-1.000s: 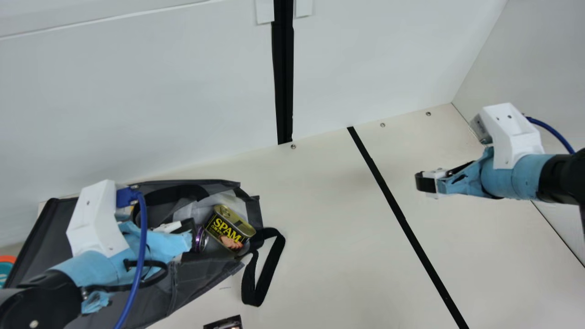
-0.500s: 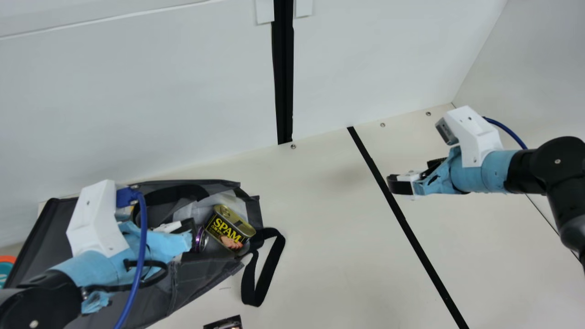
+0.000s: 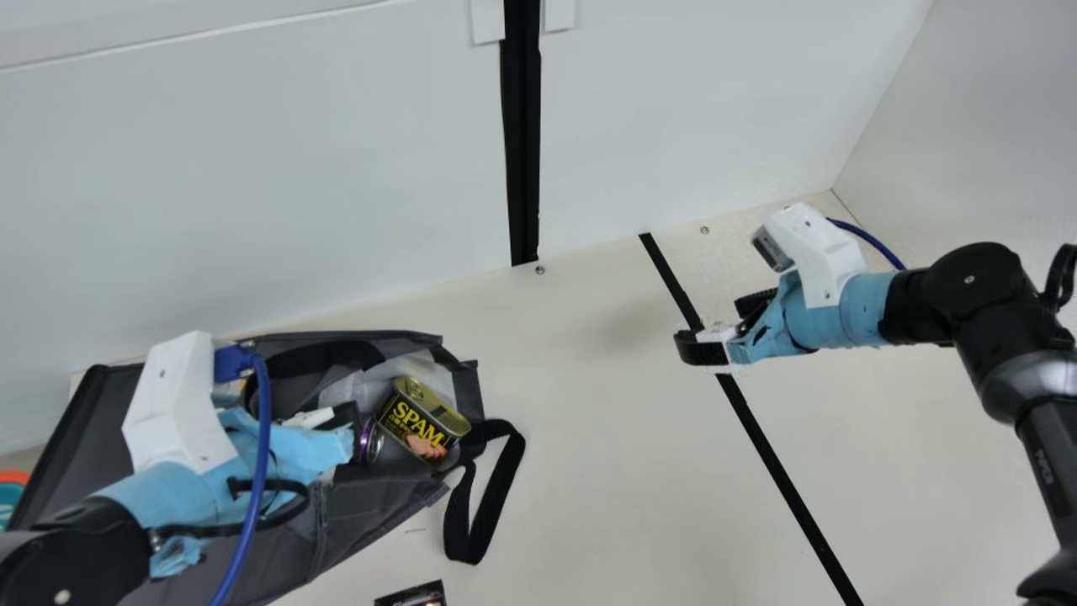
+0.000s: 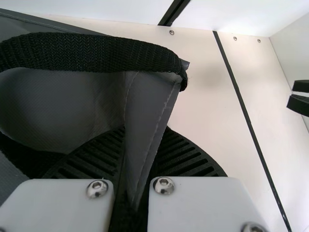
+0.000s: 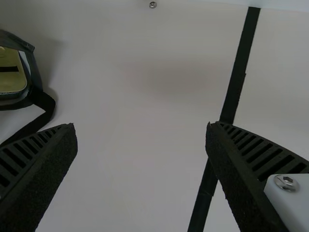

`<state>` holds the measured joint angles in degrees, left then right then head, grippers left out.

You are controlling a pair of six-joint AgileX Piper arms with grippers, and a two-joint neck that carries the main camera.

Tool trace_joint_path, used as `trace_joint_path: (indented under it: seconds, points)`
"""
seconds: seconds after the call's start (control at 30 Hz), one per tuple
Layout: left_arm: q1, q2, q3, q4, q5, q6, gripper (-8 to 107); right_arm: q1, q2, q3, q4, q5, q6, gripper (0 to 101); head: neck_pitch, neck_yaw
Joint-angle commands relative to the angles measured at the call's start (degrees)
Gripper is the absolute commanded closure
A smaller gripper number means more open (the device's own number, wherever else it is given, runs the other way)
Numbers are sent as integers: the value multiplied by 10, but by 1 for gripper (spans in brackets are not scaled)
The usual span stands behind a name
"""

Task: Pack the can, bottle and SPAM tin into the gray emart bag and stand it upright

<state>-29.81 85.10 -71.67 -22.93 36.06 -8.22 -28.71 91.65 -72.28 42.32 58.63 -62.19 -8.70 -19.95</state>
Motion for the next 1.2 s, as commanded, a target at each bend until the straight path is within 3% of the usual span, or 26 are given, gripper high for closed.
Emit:
trace_joint_path:
  seconds: [0.0,0.57,1.17]
  points:
    - [0,0,0,0,0,0,107,5,6,-1,5,4,-11,6,-13,0]
    - [0,0,0,0,0,0,107,67,60,14,51,2,-91,6,-13,0]
    - [0,0,0,0,0,0,107,151,118,0,101,-18,-115,6,-13,0]
